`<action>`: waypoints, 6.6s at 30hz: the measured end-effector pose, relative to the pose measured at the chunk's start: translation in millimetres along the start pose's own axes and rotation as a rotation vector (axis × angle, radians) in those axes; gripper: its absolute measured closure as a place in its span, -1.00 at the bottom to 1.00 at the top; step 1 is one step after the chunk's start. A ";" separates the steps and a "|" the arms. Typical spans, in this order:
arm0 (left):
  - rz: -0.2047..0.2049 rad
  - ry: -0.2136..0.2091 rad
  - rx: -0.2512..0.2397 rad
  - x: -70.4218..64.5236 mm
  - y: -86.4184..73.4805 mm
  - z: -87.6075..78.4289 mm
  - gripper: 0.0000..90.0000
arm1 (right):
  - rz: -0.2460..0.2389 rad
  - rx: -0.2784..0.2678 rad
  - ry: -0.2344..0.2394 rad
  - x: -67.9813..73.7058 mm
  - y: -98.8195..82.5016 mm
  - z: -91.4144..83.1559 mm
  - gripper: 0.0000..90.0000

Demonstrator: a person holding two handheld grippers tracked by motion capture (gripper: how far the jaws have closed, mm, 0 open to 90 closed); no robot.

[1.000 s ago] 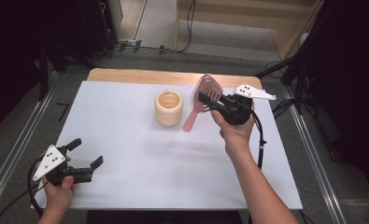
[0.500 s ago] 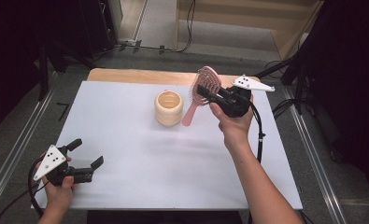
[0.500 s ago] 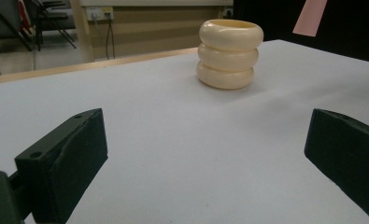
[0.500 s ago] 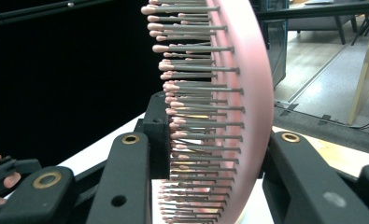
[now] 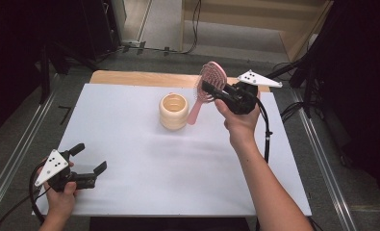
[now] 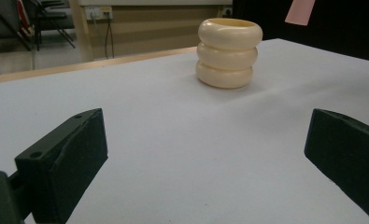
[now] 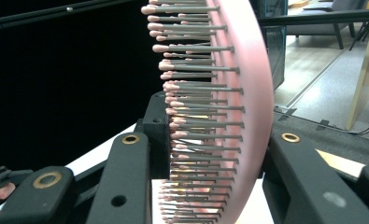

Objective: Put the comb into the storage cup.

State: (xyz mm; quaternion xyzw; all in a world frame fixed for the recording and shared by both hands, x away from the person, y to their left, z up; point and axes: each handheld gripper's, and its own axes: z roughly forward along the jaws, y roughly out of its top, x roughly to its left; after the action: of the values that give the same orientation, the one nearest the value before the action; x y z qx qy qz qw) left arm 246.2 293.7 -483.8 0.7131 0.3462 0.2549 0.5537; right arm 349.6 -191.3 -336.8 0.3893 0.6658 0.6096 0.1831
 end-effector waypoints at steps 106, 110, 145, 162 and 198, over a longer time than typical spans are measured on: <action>0.015 -0.021 -0.004 -1.8 -0.6 -0.1 -1.00 | -0.066 0.041 -0.025 1.0 3.4 90.9 0.36; 0.015 -0.020 -0.003 -1.8 -0.6 -0.1 -1.00 | -0.071 0.047 -0.024 1.8 0.5 94.1 0.36; 0.017 -0.022 -0.002 -1.8 -0.7 -0.2 -1.00 | -0.056 0.103 -0.028 -2.4 -29.1 112.1 0.36; 0.018 -0.021 -0.001 -2.1 -0.7 0.2 -1.00 | -0.022 0.130 -0.042 -10.4 -47.8 117.6 0.36; 0.020 -0.015 0.000 -2.5 -0.8 0.4 -1.00 | 0.056 0.143 -0.075 -38.3 -58.1 98.6 -0.63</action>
State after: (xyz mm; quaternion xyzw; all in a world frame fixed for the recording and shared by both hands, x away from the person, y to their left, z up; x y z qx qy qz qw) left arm 244.7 291.7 -484.6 0.7185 0.3347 0.2551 0.5538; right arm 427.4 -150.9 -419.8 0.4422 0.6893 0.5503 0.1624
